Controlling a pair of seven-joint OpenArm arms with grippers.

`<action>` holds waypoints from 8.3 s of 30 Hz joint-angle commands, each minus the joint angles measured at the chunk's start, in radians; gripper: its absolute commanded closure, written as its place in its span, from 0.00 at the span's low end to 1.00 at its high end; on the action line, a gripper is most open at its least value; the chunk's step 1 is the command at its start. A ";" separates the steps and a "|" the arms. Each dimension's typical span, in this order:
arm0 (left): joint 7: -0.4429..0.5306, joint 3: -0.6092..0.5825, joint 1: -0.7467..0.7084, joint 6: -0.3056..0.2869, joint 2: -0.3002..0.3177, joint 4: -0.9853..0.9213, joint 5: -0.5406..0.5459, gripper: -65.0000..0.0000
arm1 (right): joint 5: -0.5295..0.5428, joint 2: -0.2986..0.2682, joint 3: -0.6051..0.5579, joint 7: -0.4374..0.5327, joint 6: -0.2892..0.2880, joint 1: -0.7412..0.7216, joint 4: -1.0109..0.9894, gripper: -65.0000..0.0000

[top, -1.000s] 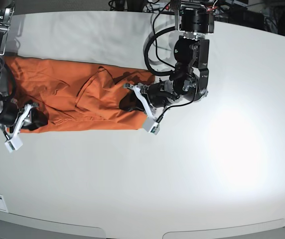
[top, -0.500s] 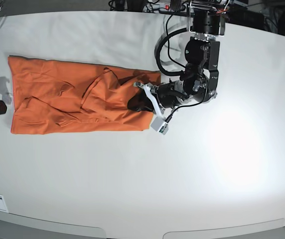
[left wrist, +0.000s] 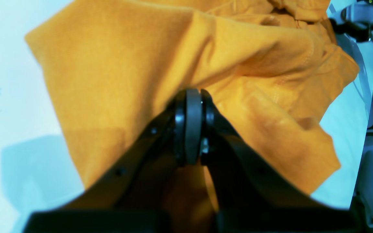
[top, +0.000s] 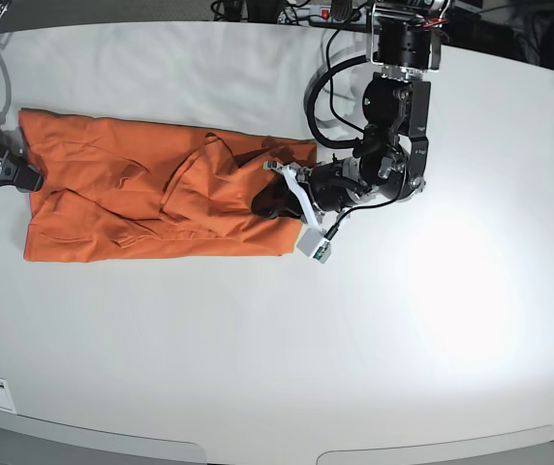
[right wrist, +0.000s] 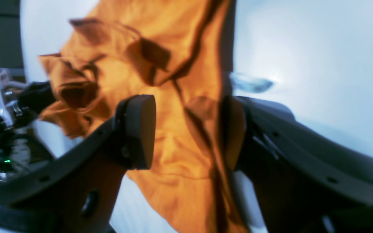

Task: Fold the T-shirt properly
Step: 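Press the folded end down with the left gripper and release, then lift the shirt end with the right gripper and fold it over, then push the bunched shirt toward the left gripper with the right gripper, then press and tuck the shirt bundle with the right gripper, then open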

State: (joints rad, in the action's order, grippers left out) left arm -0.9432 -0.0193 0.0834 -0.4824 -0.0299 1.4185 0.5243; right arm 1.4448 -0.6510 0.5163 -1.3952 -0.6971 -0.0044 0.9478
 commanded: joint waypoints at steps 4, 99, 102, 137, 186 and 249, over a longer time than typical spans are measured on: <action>-0.067 0.005 0.006 0.031 0.013 -0.003 -0.093 1.00 | -0.005 -0.002 -0.033 -0.001 -0.001 -0.006 0.011 0.46; -0.201 0.008 0.141 -0.102 0.201 0.104 0.222 0.57 | 0.034 0.441 -0.158 0.006 -0.001 0.113 1.004 1.00; -0.201 0.008 0.141 -0.102 0.198 0.104 0.222 0.57 | 0.017 0.441 -0.179 0.007 -0.001 0.113 1.002 1.00; -0.198 0.008 0.142 -0.110 0.200 0.104 0.243 0.57 | -0.296 0.440 -0.635 0.094 -0.001 0.087 1.058 0.35; -0.156 0.008 0.142 -0.109 0.315 0.104 0.203 0.57 | -0.611 0.374 -0.559 0.442 -0.001 0.228 1.058 1.00; -0.158 0.008 0.158 -0.110 0.462 0.104 0.298 0.57 | -1.162 0.599 -0.888 0.660 0.148 0.188 1.093 1.00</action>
State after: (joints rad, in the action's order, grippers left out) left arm -1.1183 -0.0166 0.2188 -0.5877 0.4206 1.5047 0.8017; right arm 0.2695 -0.0574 -0.3721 -0.7662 -0.5499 0.1925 2.0239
